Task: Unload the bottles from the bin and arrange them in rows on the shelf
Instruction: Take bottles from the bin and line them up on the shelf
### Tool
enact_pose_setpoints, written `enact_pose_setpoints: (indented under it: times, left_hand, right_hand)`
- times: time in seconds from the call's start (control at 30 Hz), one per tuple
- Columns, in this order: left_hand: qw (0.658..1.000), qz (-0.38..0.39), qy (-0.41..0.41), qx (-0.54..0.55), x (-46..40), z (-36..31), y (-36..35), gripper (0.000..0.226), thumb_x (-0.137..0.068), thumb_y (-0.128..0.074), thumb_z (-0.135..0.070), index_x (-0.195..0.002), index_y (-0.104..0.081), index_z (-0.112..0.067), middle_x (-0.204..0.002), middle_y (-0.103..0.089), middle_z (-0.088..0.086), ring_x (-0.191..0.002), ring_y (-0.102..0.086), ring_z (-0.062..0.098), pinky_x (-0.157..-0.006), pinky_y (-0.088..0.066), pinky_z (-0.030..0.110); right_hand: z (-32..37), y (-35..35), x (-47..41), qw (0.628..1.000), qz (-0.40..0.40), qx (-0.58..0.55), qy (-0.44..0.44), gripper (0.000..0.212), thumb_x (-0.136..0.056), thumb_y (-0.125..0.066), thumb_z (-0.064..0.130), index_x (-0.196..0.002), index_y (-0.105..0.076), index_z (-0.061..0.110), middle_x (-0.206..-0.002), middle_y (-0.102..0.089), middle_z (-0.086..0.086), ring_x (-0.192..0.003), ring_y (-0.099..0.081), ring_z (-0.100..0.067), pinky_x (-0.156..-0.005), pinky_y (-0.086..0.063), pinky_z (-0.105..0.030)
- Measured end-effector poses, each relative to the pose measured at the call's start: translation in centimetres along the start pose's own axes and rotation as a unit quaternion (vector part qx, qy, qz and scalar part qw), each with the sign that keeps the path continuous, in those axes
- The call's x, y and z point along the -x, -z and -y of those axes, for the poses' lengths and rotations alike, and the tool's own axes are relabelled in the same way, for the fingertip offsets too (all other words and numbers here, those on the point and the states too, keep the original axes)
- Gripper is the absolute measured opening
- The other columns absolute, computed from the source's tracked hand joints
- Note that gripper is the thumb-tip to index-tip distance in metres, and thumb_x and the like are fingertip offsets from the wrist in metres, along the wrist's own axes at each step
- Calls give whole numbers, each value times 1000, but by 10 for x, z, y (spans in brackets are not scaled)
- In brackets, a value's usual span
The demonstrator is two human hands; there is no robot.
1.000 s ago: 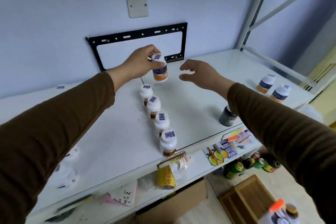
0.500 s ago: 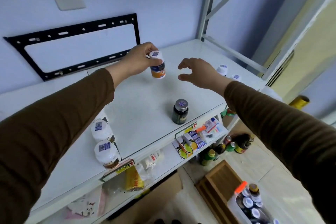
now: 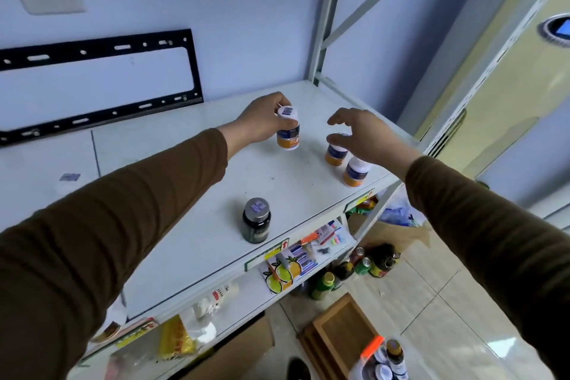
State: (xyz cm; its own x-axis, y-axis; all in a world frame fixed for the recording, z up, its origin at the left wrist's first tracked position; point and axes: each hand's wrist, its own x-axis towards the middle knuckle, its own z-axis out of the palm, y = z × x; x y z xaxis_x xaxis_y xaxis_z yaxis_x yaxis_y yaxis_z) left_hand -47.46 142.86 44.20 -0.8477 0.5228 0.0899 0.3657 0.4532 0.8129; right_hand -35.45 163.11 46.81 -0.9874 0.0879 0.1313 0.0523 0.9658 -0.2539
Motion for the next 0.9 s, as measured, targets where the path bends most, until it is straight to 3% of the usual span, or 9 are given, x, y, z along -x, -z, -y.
enact_pose_setpoints:
  times: [0.2,0.37,0.57,0.7,0.9]
  left_hand:
    - [999,-5,43,-17,-52,-3,-53,34,-79,-77,-22,-107,-62,-11,-105,-67,2,-90,-61,19,-67,-43,24]
    - [995,-12,79,-53,-83,3,-85,33,-79,-77,-25,-106,-61,-14,-102,-65,0,-88,-58,17,-66,-42,24]
    - [992,-16,96,-84,-97,2,-104,34,-77,-79,-29,-103,-60,-17,-105,-67,2,-93,-62,20,-79,-49,32]
    - [989,-14,100,-111,-97,0,-108,35,-76,-80,-31,-101,-58,-20,-107,-67,2,-96,-62,21,-77,-47,31]
    - [990,-10,112,-81,-84,-4,-100,61,-80,-79,-28,-133,-50,-19,-132,-56,4,-111,-61,21,-95,-48,32]
  right_hand:
    - [-66,-2,-29,999,-14,-27,23,35,-91,-65,38,-122,-61,24,-121,-64,1,-109,-57,-22,-84,-45,-33]
    - [-109,-11,-53,998,1,-57,37,33,-91,-64,38,-121,-61,25,-120,-63,1,-110,-56,-20,-82,-42,-30]
    - [-136,-18,-67,997,11,-70,44,33,-92,-63,39,-122,-61,26,-119,-63,1,-109,-57,-20,-85,-45,-32]
    - [-141,-24,-69,995,22,-81,46,32,-93,-62,39,-122,-61,26,-119,-62,1,-109,-56,-21,-86,-44,-32]
    - [-139,-25,-62,994,20,-97,52,32,-93,-62,37,-123,-60,24,-119,-62,2,-111,-55,-19,-89,-45,-34]
